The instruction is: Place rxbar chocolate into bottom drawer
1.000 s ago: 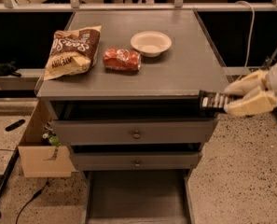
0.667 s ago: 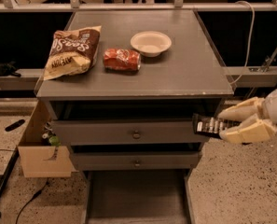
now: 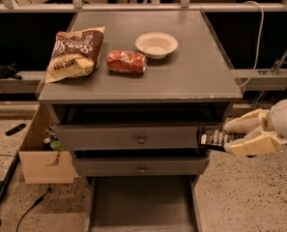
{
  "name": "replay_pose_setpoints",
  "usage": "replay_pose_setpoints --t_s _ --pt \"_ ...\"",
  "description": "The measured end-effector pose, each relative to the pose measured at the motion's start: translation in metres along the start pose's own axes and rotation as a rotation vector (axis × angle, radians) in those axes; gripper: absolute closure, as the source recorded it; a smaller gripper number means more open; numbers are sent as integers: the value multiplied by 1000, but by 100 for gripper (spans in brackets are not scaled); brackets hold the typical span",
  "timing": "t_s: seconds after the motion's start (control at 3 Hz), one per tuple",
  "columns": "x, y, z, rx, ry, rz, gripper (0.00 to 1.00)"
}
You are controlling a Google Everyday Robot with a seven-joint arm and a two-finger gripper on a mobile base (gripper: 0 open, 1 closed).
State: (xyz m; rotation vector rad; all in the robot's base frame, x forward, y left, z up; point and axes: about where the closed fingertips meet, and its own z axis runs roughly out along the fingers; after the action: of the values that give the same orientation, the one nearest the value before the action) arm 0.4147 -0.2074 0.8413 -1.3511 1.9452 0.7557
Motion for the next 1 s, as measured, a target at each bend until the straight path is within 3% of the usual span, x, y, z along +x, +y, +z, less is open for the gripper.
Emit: replay_pose_setpoints --t_s 0.67,1.0 --pt "61 31 116 -44 -124 82 100" --pt "61 31 116 -44 -124 82 100"
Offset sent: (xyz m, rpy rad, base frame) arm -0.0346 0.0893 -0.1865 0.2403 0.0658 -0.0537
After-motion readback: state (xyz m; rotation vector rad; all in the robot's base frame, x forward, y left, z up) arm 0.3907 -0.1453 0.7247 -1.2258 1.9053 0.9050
